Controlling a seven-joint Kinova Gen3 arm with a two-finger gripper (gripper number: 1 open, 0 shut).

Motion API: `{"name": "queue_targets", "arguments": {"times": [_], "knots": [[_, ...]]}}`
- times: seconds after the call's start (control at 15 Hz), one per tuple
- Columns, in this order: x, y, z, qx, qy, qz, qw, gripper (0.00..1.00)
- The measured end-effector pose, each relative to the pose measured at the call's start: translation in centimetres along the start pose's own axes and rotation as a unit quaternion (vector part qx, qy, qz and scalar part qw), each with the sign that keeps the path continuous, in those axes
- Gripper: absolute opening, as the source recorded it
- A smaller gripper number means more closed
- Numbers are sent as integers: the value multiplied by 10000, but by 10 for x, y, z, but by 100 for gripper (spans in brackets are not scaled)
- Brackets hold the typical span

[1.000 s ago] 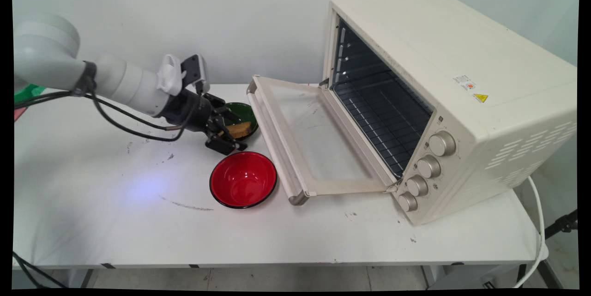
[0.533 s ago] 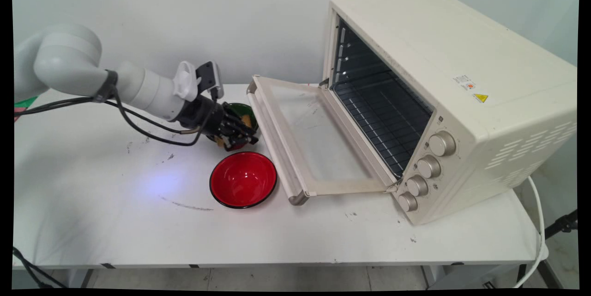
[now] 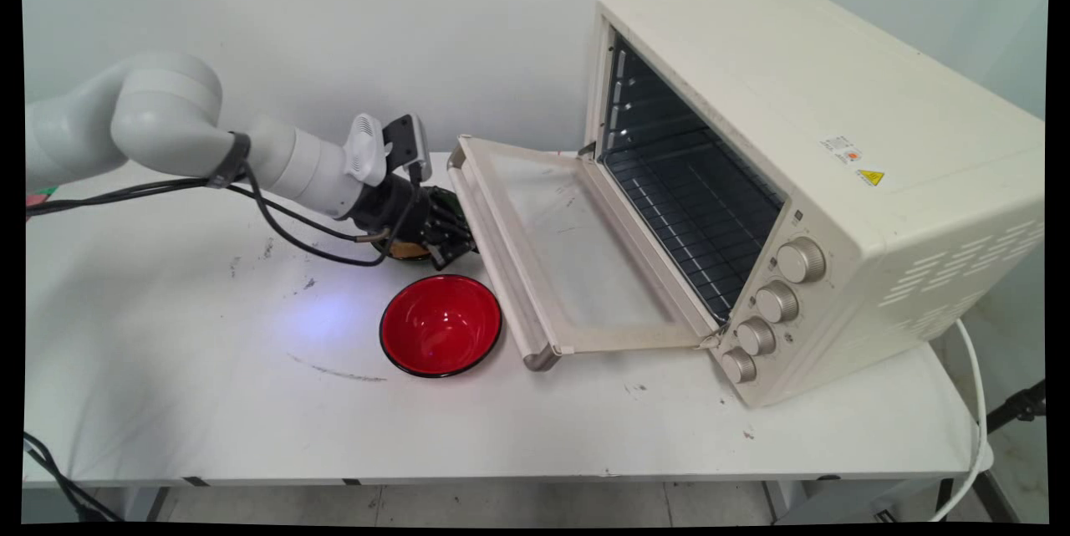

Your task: Close the oven

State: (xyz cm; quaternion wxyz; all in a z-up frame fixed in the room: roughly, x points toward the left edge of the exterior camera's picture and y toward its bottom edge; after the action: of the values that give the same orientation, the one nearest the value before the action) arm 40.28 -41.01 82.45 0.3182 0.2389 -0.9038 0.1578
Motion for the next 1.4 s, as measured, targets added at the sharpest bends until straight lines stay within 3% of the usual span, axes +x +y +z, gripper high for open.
{"name": "queue_targets", "arguments": {"times": [0.73,1.07,1.4], "knots": [[31,-12,1,169,459,-51,9988,0],[53,-17,-12,253,692,-388,9965,0],[82,-21,-27,314,992,-813,9912,0]]}}
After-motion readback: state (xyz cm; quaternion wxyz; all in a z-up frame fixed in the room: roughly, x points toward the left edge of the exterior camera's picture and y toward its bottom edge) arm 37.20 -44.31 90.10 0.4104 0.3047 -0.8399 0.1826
